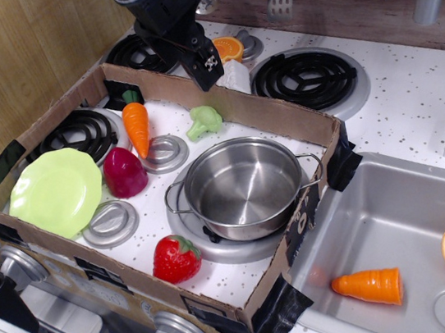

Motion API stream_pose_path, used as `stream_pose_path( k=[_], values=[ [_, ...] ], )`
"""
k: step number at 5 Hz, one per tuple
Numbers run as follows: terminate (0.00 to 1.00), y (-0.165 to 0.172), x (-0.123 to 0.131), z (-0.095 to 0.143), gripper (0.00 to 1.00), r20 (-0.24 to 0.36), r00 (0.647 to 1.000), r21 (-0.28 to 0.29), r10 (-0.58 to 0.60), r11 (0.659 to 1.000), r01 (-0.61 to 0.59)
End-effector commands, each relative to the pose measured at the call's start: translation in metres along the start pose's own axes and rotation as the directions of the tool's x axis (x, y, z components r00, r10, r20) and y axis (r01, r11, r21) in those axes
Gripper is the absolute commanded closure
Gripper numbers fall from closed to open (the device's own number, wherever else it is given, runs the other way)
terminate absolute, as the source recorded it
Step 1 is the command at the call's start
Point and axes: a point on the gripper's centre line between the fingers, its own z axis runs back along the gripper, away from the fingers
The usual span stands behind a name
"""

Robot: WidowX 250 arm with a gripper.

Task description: Put broccoli in pot

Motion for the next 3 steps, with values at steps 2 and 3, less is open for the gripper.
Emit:
stream_pose_path(
  k=[2, 3],
  values=[
    [0.0, 0.012, 0.004, -0.027, 0.0, 0.019, 0.986, 0.022, 0.163, 0.986, -0.163],
    [0.0, 0.012, 0.007, -0.038, 0.0, -0.037, 0.973, 0.027, 0.23, 0.973, -0.229]
  ],
)
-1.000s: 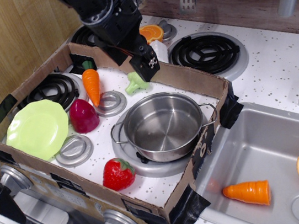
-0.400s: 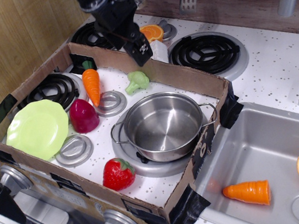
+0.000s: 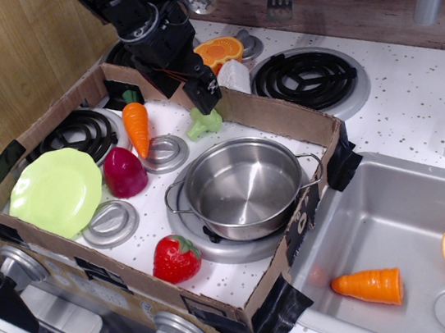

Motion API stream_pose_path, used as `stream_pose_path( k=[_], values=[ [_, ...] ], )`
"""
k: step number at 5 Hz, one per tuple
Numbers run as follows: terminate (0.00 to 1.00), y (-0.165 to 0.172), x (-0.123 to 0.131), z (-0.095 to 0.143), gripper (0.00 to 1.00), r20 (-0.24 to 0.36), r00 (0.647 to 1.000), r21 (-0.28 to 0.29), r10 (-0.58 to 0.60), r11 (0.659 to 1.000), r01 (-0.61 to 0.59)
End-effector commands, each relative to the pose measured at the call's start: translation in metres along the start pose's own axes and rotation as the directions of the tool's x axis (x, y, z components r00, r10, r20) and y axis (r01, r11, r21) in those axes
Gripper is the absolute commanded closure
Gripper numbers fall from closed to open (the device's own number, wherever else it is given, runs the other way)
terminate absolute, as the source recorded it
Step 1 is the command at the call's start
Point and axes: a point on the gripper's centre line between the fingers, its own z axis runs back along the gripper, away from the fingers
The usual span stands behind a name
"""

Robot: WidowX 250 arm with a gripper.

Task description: Put broccoli in pot

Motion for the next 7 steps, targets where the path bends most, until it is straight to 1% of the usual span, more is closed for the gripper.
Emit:
stream_pose_path(
  k=[1, 2, 3, 4, 5, 6, 7],
  values=[
    [0.0, -0.003, 0.018, -0.013, 0.0, -0.014, 0.998, -0.01, 0.058, 0.998, -0.059],
    [0.0, -0.013, 0.017, -0.025, 0.0, -0.011, 0.997, -0.037, 0.077, 0.996, -0.077],
    [0.0, -0.02, 0.011, -0.035, 0.0, -0.007, 0.994, -0.048, 0.106, 0.993, -0.107],
    [0.0, -0.022, 0.005, -0.036, 0.0, -0.006, 0.994, -0.049, 0.108, 0.993, -0.108],
    [0.0, -0.021, 0.006, -0.029, 1.0, -0.007, 0.996, -0.017, 0.085, 0.996, -0.085],
    [0.0, -0.025, 0.014, -0.004, 1.0, -0.018, 0.999, 0.084, 0.05, 0.995, -0.048],
    [0.0, -0.029, 0.032, 0.036, 1.0, -0.06, 0.998, 0.16, 0.034, 0.987, -0.024]
  ],
)
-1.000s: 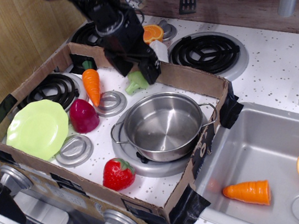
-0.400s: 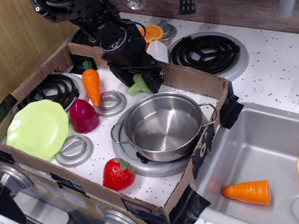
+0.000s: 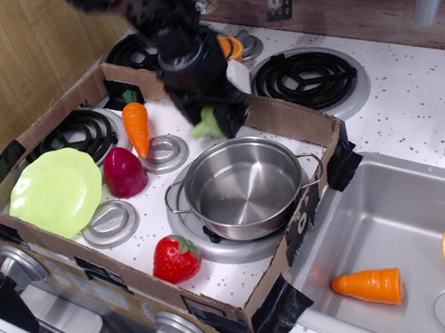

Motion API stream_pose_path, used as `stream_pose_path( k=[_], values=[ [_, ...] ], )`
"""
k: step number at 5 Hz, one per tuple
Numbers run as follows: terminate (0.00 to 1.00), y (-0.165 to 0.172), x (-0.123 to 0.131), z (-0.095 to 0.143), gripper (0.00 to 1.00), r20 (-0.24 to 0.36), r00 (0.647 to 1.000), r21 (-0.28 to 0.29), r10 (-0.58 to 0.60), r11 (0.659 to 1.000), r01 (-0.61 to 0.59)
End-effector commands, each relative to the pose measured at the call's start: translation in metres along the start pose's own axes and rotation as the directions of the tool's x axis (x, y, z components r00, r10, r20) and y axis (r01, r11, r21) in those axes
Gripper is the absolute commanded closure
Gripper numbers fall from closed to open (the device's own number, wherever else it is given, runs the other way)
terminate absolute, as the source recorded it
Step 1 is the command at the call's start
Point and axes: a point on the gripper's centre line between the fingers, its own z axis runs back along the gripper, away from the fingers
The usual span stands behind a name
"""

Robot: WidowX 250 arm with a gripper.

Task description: Put broccoli in pot

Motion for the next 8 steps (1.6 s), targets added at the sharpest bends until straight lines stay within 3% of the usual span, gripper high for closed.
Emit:
stream_pose_path(
  k=[1, 2, 3, 4, 5, 6, 7, 8],
  values=[
    [0.0, -0.017, 0.037, 0.108, 1.0, 0.025, 0.999, 0.263, -0.019, 0.965, 0.012],
    [0.0, -0.03, 0.014, 0.13, 1.0, 0.013, 0.994, 0.209, 0.107, 0.972, -0.108],
    [0.0, -0.05, -0.027, 0.121, 1.0, 0.111, 0.984, 0.222, 0.14, 0.962, -0.162],
    [0.0, -0.061, -0.049, 0.1, 1.0, 0.111, 0.977, 0.152, 0.18, 0.969, -0.196],
    [0.0, -0.057, -0.049, 0.083, 1.0, 0.089, 0.986, 0.084, 0.142, 0.985, -0.149],
    [0.0, -0.052, -0.04, 0.081, 1.0, 0.083, 0.989, 0.047, 0.125, 0.991, -0.129],
    [0.0, -0.052, -0.039, 0.078, 0.0, 0.087, 0.989, 0.02, 0.119, 0.992, -0.121],
    [0.0, -0.05, -0.037, 0.082, 0.0, 0.076, 0.996, 0.015, 0.056, 0.998, -0.057]
  ],
)
